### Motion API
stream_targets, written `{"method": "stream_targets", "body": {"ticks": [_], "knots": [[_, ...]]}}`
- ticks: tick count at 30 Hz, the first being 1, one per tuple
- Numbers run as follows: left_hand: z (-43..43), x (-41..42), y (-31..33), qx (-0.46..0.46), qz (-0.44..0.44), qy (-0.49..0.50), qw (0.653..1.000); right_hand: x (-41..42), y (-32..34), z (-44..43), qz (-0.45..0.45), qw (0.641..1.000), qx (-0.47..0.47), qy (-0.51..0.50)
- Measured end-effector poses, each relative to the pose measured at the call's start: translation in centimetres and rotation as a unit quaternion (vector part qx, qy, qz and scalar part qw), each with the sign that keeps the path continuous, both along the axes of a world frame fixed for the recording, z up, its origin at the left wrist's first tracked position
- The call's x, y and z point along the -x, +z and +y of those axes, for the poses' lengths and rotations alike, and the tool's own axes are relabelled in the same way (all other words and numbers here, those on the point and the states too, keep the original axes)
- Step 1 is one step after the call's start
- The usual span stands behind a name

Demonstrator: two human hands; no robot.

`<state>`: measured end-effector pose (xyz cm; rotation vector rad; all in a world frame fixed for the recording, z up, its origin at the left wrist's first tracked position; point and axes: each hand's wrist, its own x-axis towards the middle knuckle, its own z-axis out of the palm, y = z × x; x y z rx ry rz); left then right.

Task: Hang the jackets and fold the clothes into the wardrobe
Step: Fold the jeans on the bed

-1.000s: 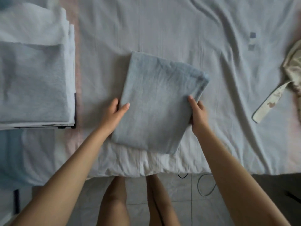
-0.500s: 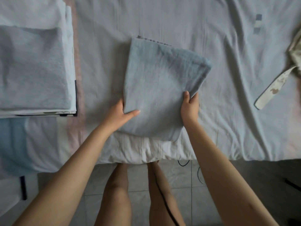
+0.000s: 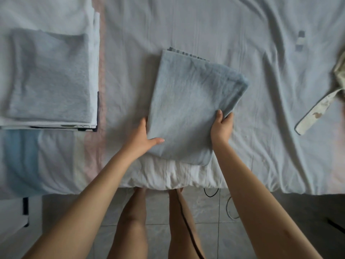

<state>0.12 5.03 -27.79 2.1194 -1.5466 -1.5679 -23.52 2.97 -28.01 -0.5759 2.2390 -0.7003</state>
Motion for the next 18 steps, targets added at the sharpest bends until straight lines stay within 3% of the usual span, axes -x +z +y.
{"method": "stream_targets", "body": {"ticks": [2, 5, 8, 15, 18], "knots": [[-0.1, -0.4, -0.2, -0.001, 0.002, 0.028, 1.0, -0.1, 0.0, 0.2, -0.017, 1.0, 0.002, -0.024], [0.2, 0.2, -0.1, 0.038, -0.098, 0.06, 0.993, -0.7, 0.2, 0.7, -0.036, 0.997, 0.006, -0.064], [0.7, 1.6, 0.3, 0.095, -0.144, 0.064, 0.983, -1.5, 0.5, 1.3, -0.002, 1.0, 0.002, -0.014], [-1.2, 0.5, 0.3, 0.009, 0.095, 0.099, 0.99, 1.2, 0.9, 1.5, -0.039, 0.995, 0.01, 0.087], [-1.3, -0.1, 0.2, 0.002, 0.103, 0.045, 0.994, 1.7, 1.0, 1.3, -0.101, 0.993, 0.053, 0.04]]}}
